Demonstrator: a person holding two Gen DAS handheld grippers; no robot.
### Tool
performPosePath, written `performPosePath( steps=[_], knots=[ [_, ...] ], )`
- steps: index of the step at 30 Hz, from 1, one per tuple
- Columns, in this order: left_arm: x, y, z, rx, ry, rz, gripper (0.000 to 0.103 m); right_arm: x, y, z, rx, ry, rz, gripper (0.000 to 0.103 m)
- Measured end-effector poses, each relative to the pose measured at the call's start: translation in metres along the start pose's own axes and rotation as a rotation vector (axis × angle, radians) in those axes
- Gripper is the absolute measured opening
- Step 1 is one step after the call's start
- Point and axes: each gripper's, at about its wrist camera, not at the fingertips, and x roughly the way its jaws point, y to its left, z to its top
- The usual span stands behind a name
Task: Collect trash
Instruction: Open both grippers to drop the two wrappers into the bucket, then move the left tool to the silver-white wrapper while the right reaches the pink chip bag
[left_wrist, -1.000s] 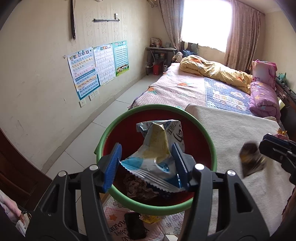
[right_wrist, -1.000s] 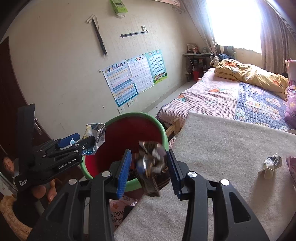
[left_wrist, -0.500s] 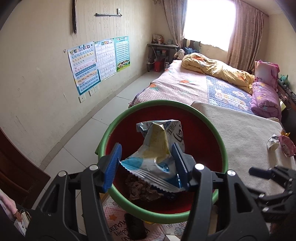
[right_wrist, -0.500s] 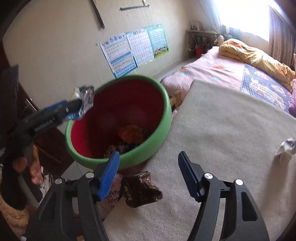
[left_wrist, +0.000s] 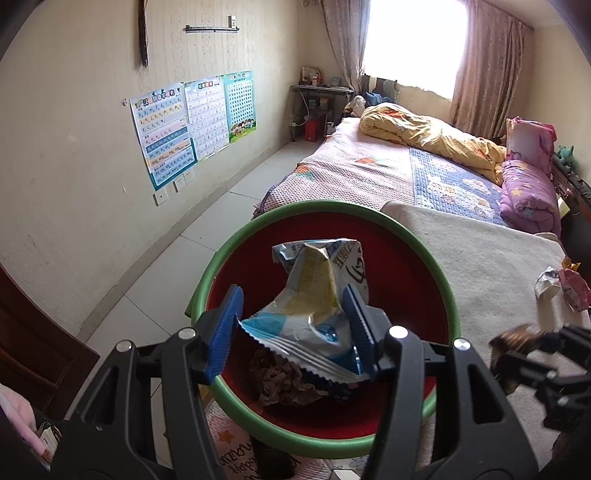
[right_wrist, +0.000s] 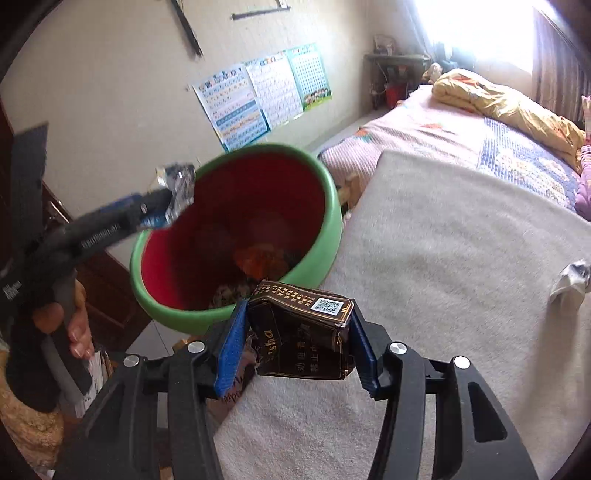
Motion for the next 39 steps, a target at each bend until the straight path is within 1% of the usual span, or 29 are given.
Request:
performPosePath(
  steps=[3,8,11,14,15,17,18,19,22,27,29,31,33,36,39],
  knots=[
    [0.003,-0.001,-0.002,0.002,0.008,0.003,0.054,-0.013,0.003,0.023,0.005,-0.067,0.045,0.051],
    [0.009,0.000,-0.001,0.005,0.020,0.009,0.054,-0.016,0.020,0.057,0.006,-0.111,0.145,0.051],
    [0.011,-0.001,0.000,0.005,0.024,0.008,0.054,-0.017,0.029,0.071,-0.022,-0.124,0.156,0.051],
    [0.012,0.000,0.000,0.003,0.029,0.005,0.054,-0.008,0.040,0.084,-0.033,-0.123,0.166,0.052],
    [0.013,0.000,0.000,0.005,0.036,0.004,0.054,-0.004,0.042,0.085,-0.032,-0.123,0.166,0.052],
    [0.017,-0.001,0.000,0.008,0.052,0.010,0.064,0.001,0.043,0.085,-0.015,-0.122,0.158,0.055],
    [0.018,0.000,-0.002,0.006,0.050,0.018,0.074,0.003,0.042,0.086,0.001,-0.118,0.166,0.058],
    [0.017,0.002,-0.004,0.002,0.046,0.018,0.076,0.003,0.042,0.086,0.017,-0.120,0.171,0.060],
    [0.017,0.004,-0.008,-0.012,0.055,0.020,0.077,0.001,0.037,0.085,0.030,-0.126,0.167,0.062],
    [0.014,0.004,-0.010,-0.013,0.054,0.018,0.077,-0.008,0.028,0.075,0.051,-0.134,0.154,0.062],
    [0.010,0.002,-0.009,-0.010,0.047,0.013,0.078,-0.015,0.022,0.069,0.042,-0.143,0.127,0.063],
    [0.006,0.000,-0.009,-0.005,0.035,0.007,0.078,-0.024,0.010,0.060,0.025,-0.145,0.074,0.065],
    [0.002,-0.002,-0.008,0.000,0.025,0.006,0.078,-0.035,-0.013,0.047,0.016,-0.143,-0.009,0.066],
    [0.000,-0.006,-0.008,0.000,0.023,0.007,0.078,-0.050,-0.065,0.026,0.057,-0.130,-0.154,0.066],
    [-0.004,-0.017,-0.010,0.004,0.023,0.007,0.078,-0.078,-0.133,0.003,0.182,-0.142,-0.297,0.066]
  ],
)
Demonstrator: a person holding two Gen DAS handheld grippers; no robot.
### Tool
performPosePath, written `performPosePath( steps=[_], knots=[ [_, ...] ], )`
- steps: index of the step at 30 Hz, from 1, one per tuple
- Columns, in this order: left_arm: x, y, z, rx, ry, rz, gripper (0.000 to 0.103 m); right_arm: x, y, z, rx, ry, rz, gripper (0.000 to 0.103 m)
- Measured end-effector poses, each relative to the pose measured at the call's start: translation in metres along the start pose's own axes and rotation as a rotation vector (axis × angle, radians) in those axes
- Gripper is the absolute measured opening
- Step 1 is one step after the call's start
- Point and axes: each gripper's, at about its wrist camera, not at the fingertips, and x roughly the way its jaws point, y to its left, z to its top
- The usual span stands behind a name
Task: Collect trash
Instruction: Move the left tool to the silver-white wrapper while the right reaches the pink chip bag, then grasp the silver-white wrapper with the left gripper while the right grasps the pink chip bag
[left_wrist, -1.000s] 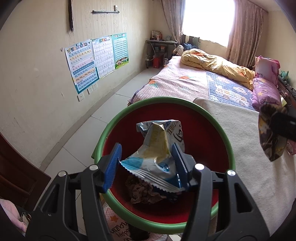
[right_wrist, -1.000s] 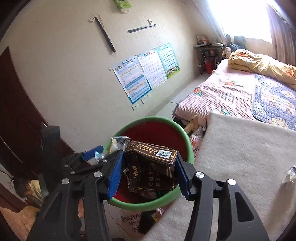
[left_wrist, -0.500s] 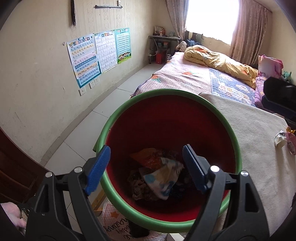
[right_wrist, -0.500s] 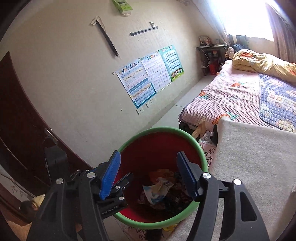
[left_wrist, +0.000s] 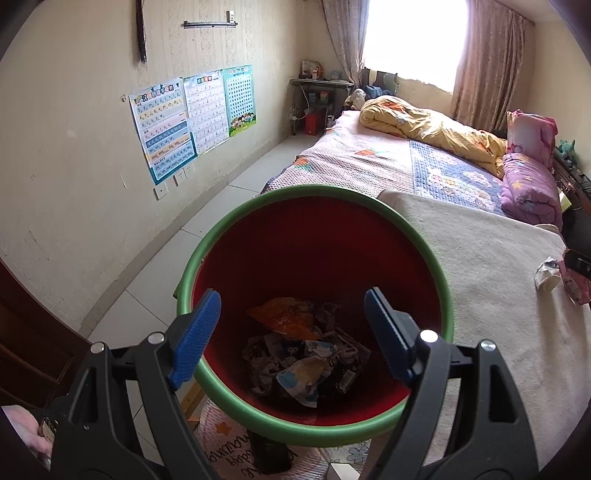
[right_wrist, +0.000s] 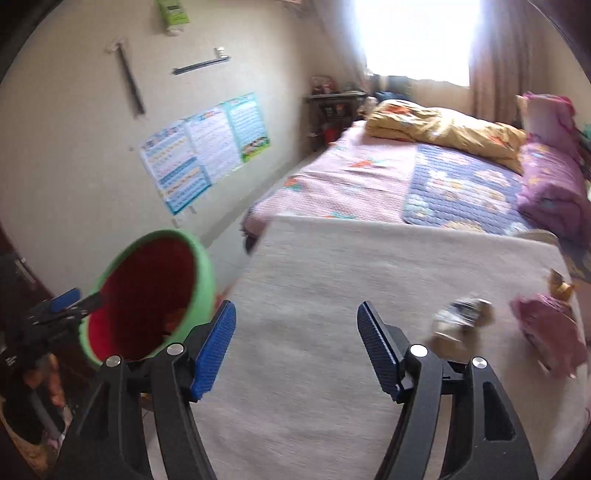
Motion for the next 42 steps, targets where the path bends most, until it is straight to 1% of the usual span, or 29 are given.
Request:
performPosePath(
  steps=[3,4,5,6,7,8,9,11,15,18,19,20,21,22,24,26,27,30,32,33,35,36,37,38,40,42],
  knots=[
    [-0.006,-0.016,-0.001,0.012,-0.002,-0.012,0.078,-0.015,-0.072,-0.008,0.068,-0.008,-0.160,0.068],
    [-0.008,-0.023,-0.001,0.020,-0.003,-0.018,0.078,-0.015,-0.093,-0.009,0.070,0.016,-0.208,0.074],
    [-0.010,-0.032,-0.001,0.029,-0.003,-0.025,0.078,-0.012,-0.112,-0.009,0.061,0.065,-0.253,0.079],
    [-0.012,-0.042,-0.001,0.041,-0.002,-0.032,0.078,-0.008,-0.127,-0.010,0.046,0.102,-0.295,0.080],
    [-0.014,-0.054,-0.001,0.054,-0.002,-0.043,0.078,-0.006,-0.141,-0.011,0.030,0.119,-0.328,0.080],
    [-0.016,-0.067,0.000,0.064,-0.005,-0.057,0.078,-0.004,-0.154,-0.012,0.023,0.127,-0.343,0.080],
    [-0.019,-0.080,-0.001,0.075,-0.007,-0.070,0.078,-0.001,-0.166,-0.011,0.029,0.140,-0.339,0.080],
    [-0.022,-0.110,0.000,0.106,-0.007,-0.103,0.078,0.010,-0.186,-0.013,0.048,0.181,-0.291,0.082],
    [-0.028,-0.168,-0.003,0.157,-0.003,-0.175,0.078,0.026,-0.202,-0.018,0.003,0.238,-0.258,0.082],
    [-0.028,-0.206,-0.004,0.190,0.004,-0.214,0.078,0.024,-0.212,-0.018,0.001,0.234,-0.196,0.084],
    [-0.028,-0.218,-0.005,0.199,0.008,-0.222,0.078,0.022,-0.214,-0.018,0.007,0.238,-0.177,0.083],
    [-0.026,-0.231,-0.005,0.208,0.012,-0.235,0.078,0.021,-0.215,-0.018,0.004,0.243,-0.163,0.075],
    [-0.024,-0.243,-0.004,0.217,0.017,-0.249,0.078,0.020,-0.216,-0.019,-0.016,0.257,-0.148,0.070],
    [-0.022,-0.255,-0.004,0.227,0.022,-0.266,0.078,0.019,-0.214,-0.019,-0.033,0.259,-0.132,0.070],
    [-0.015,-0.281,-0.002,0.252,0.032,-0.309,0.078,0.018,-0.217,-0.019,-0.043,0.260,-0.096,0.071],
    [-0.002,-0.304,0.000,0.279,0.040,-0.337,0.078,0.021,-0.225,-0.019,-0.014,0.279,-0.056,0.079],
    [0.007,-0.317,0.002,0.296,0.052,-0.343,0.078,0.023,-0.229,-0.020,0.000,0.293,-0.033,0.080],
    [0.034,-0.344,0.009,0.333,0.082,-0.353,0.078,0.020,-0.233,-0.020,0.023,0.287,0.015,0.080],
    [0.054,-0.361,0.010,0.343,0.126,-0.368,0.078,0.017,-0.233,-0.020,0.049,0.298,0.065,0.080],
    [0.065,-0.368,0.009,0.354,0.158,-0.362,0.076,0.015,-0.233,-0.020,0.073,0.313,0.109,0.080],
    [0.084,-0.378,0.003,0.379,0.217,-0.325,0.064,0.007,-0.227,-0.021,0.096,0.323,0.186,0.080],
    [0.092,-0.379,0.000,0.379,0.247,-0.307,0.054,0.001,-0.224,-0.021,0.089,0.315,0.202,0.080],
    [0.097,-0.377,-0.003,0.364,0.274,-0.305,0.040,-0.005,-0.222,-0.020,0.078,0.302,0.200,0.080],
    [0.100,-0.374,-0.005,0.341,0.295,-0.313,0.035,-0.010,-0.221,-0.019,0.073,0.285,0.193,0.080],
    [0.095,-0.368,-0.007,0.316,0.284,-0.314,0.033,-0.017,-0.224,-0.014,0.087,0.249,0.190,0.080],
    [0.087,-0.362,-0.008,0.298,0.269,-0.312,0.033,-0.016,-0.227,-0.010,0.094,0.238,0.180,0.081]
  ],
)
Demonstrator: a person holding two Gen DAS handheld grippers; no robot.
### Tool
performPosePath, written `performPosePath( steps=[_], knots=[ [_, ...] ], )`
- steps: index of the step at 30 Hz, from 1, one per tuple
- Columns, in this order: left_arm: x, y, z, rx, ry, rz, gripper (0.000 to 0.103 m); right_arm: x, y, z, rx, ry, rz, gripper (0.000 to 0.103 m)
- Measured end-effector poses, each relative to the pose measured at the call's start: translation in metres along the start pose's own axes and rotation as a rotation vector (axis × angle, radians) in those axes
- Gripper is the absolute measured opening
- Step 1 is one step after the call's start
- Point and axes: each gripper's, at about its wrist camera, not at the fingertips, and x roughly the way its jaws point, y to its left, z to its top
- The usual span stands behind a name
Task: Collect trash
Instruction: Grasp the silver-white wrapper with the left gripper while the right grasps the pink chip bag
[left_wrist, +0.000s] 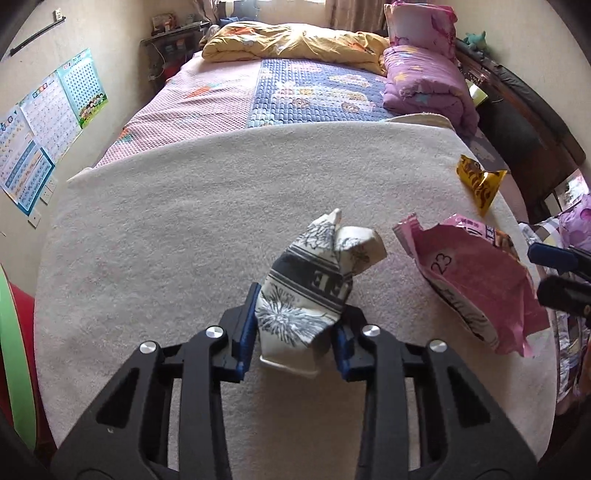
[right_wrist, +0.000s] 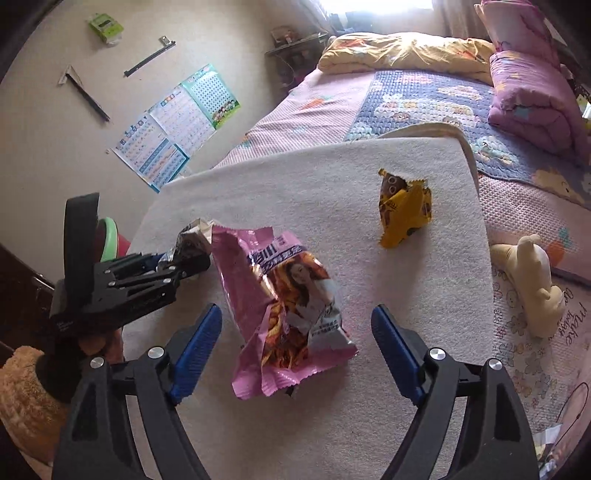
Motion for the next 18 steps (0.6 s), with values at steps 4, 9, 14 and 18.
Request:
performPosePath(
  steps=[4,9,14,18],
  knots=[
    [-0.031,0.004,-0.008,-0.040,-0.057,0.002,0.033,0.019,-0.002,0.003,0.024,0.037,0.004,0.082],
    [-0.076,0.013,-0.024,-0.089,-0.128,0.027,0.033,0.034,0.008,-0.010,0.031,0.020,-0.052,0.064],
    [-0.122,0.032,-0.043,-0.190,-0.206,0.048,0.033,0.021,0.024,-0.020,0.054,-0.049,-0.047,0.052],
    [-0.146,0.042,-0.054,-0.201,-0.256,0.103,0.033,-0.004,0.049,-0.022,0.065,-0.136,-0.003,0.052]
  ],
)
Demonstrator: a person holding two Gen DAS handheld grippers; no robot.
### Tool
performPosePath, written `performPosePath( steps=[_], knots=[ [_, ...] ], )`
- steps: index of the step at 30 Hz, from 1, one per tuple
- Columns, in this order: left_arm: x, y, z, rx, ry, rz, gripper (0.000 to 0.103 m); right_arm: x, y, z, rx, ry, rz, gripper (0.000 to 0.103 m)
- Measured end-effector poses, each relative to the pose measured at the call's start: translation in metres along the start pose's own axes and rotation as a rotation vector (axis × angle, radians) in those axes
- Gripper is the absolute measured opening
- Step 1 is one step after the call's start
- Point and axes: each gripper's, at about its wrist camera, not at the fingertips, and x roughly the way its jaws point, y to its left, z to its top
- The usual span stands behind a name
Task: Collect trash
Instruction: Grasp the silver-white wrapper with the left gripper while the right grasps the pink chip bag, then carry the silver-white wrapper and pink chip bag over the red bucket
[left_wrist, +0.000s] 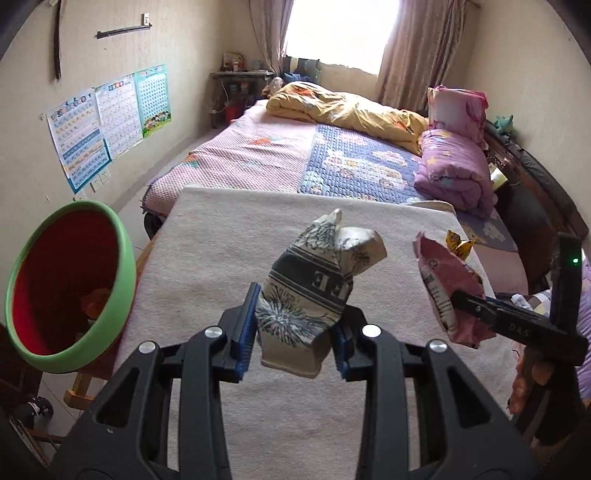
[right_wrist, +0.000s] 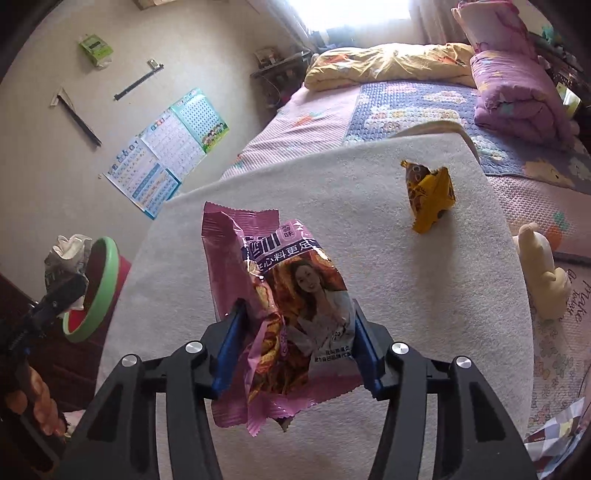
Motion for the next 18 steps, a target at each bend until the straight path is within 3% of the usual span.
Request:
performPosePath(
  steps=[8,18],
  knots=[
    [-0.031,0.022,0.000,-0.016,-0.084,0.050,0.033,-0.050,0.063,0.008,-0.039,-0.167,0.104,0.052],
    [-0.050,0.057,-0.011,-0.041,-0.112,0.072,0.033,-0.060,0.124,0.006,-0.115,-0.199,0.160,0.053]
  ],
)
